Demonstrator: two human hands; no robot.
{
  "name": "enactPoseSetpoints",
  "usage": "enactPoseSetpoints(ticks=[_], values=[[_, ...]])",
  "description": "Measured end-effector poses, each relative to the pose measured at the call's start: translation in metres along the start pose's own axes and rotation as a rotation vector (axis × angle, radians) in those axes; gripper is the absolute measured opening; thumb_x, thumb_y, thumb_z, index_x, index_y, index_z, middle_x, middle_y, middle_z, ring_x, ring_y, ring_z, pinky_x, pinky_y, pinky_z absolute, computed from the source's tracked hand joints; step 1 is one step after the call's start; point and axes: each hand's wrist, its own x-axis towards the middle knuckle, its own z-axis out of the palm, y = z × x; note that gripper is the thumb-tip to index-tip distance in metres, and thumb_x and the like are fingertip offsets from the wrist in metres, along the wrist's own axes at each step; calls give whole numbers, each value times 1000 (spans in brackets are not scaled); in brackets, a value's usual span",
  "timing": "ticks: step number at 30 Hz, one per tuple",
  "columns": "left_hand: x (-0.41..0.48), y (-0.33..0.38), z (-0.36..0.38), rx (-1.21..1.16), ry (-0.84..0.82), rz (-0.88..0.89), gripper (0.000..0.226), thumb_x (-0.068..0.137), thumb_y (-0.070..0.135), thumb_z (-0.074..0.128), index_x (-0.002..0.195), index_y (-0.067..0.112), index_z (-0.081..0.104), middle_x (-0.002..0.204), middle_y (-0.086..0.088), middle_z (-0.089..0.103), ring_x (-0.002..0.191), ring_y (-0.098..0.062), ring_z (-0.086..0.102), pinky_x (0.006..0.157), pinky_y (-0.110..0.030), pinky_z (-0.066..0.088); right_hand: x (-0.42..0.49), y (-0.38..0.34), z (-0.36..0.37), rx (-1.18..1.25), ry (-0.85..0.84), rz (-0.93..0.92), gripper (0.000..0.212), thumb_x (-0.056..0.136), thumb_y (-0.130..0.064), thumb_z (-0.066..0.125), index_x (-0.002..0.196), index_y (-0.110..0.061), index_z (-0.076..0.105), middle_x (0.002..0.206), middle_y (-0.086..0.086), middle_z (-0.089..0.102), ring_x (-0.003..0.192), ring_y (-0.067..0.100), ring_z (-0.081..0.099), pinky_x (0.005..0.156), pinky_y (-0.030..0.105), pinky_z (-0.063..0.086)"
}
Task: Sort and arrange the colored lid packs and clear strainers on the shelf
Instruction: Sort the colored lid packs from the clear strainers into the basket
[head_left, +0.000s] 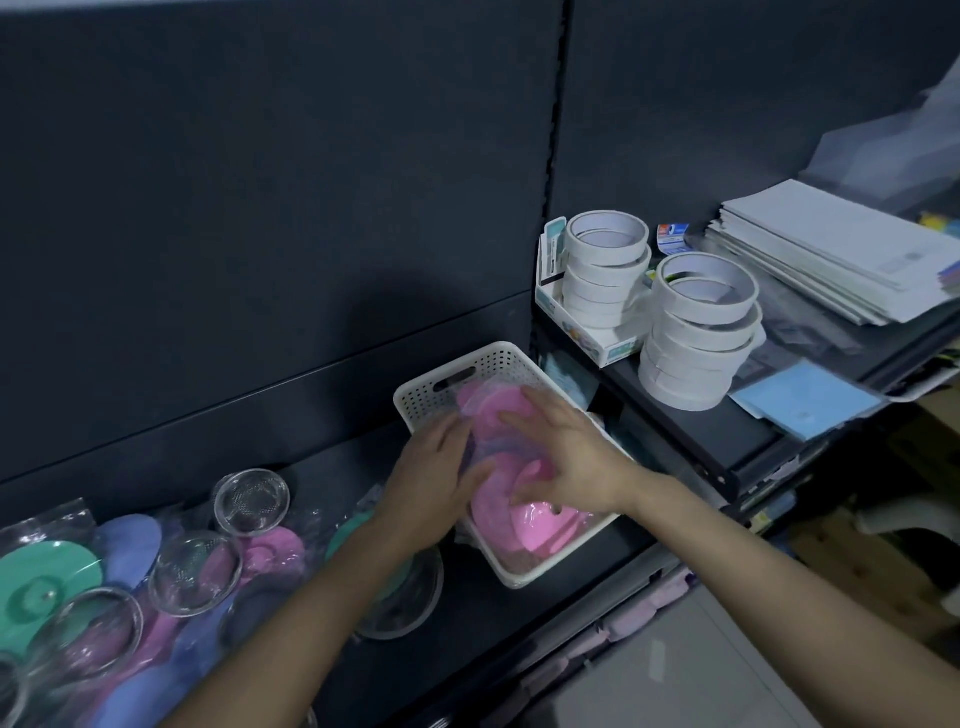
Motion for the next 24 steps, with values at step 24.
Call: enactPoseSetpoints(ticks=[24], values=[[-53, -28, -30, -39, 60, -160, 56, 98, 38, 43, 146, 12, 31, 153, -4, 28, 144, -14, 18, 108, -14, 10, 16, -56, 9, -30, 127, 42, 61, 94, -44, 48, 146, -18, 31, 155, 6, 23, 146, 23, 11, 119, 39, 11]])
